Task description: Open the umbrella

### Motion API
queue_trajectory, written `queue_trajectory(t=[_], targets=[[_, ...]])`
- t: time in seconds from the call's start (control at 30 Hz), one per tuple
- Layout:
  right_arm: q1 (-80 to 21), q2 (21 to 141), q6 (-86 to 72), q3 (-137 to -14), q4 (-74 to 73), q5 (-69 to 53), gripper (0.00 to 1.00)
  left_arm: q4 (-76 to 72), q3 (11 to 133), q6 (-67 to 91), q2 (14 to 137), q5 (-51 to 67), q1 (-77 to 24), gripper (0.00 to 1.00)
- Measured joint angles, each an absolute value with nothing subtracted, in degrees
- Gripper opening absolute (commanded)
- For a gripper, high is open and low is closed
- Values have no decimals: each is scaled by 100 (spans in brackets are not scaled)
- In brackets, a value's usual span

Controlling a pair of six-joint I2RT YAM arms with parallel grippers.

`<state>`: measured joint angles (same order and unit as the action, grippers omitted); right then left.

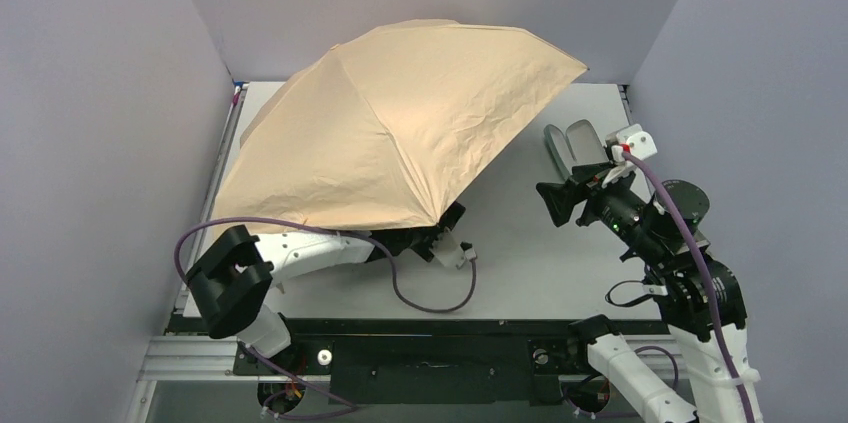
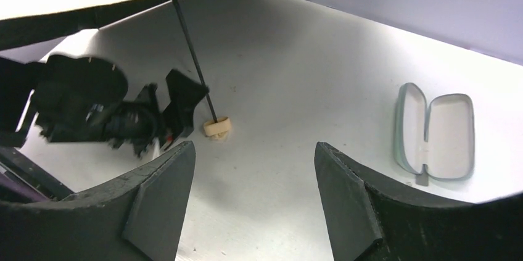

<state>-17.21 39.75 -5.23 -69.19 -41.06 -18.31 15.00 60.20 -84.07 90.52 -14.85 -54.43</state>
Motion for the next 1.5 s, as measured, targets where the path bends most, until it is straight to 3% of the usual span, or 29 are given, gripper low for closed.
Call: queue_trajectory(t=[0.2,0.5,0.63,0.77,1.03,1.5], targets=[[-1719,3603,-270,-6637,-4215,-1636,70,1669,5247,-6549,8643,-1249,-6198,97],[-1684,3201,357,-5916,-4434,-1140,71,1903,4641,-4401,7105,-799,-6237,97],[-1684,2893,722,-5638,-4484,-888,71,2252,4010,-4344,5769,-331,-6598,97],[-1684,2790,1133,-5500,-4519,-696,71,2742,3715,-4423,5242,-104,-6871,97],[-1684,2633,1905,-5072,-4604,-239,72,3262,2919,-4772,4582,-174,-5747,97],[-1684,1905,3072,-3441,-4539,576,75,1918,1214,-4652,3039,-1933,-5210,97]])
